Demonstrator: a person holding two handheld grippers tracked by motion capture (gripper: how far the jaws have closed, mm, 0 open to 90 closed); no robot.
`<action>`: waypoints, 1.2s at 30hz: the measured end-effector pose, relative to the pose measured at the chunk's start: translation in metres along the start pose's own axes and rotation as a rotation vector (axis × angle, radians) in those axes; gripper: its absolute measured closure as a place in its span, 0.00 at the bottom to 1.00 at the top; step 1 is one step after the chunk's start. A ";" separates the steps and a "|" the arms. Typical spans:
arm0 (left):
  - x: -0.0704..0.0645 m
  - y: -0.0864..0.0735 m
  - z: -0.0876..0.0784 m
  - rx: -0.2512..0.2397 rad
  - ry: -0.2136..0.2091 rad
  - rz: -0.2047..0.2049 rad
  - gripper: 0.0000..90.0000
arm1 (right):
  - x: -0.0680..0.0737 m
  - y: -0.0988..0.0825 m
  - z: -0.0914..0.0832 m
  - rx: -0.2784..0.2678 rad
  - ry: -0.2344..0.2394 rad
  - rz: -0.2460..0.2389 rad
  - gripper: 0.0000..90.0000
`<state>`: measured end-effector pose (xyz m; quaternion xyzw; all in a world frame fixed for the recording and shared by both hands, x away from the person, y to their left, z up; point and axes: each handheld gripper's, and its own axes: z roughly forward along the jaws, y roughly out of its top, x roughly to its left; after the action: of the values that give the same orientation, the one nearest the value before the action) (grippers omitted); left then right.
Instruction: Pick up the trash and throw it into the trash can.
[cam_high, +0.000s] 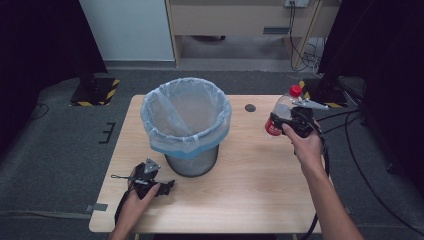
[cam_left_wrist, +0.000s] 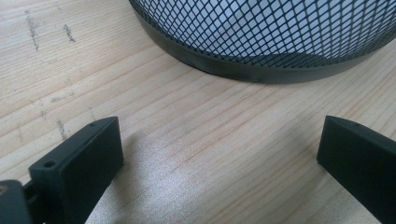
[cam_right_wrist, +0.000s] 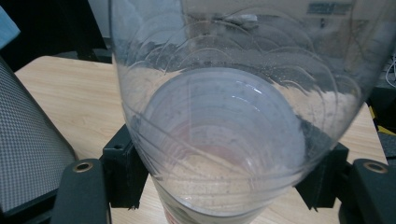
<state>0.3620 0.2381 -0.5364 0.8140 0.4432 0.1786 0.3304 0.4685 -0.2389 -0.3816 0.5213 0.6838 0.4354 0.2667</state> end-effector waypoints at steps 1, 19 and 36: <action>0.000 0.000 0.000 0.000 0.000 0.000 0.00 | 0.002 0.003 0.000 0.000 0.002 -0.001 0.34; 0.000 0.000 0.000 0.000 0.001 -0.001 0.00 | 0.022 0.038 -0.003 -0.009 0.011 -0.019 0.34; -0.001 0.000 0.000 -0.001 0.003 -0.003 0.00 | 0.037 0.066 0.001 -0.033 0.024 -0.017 0.33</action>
<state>0.3614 0.2376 -0.5364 0.8128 0.4450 0.1795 0.3302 0.4891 -0.1981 -0.3214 0.5056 0.6842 0.4506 0.2707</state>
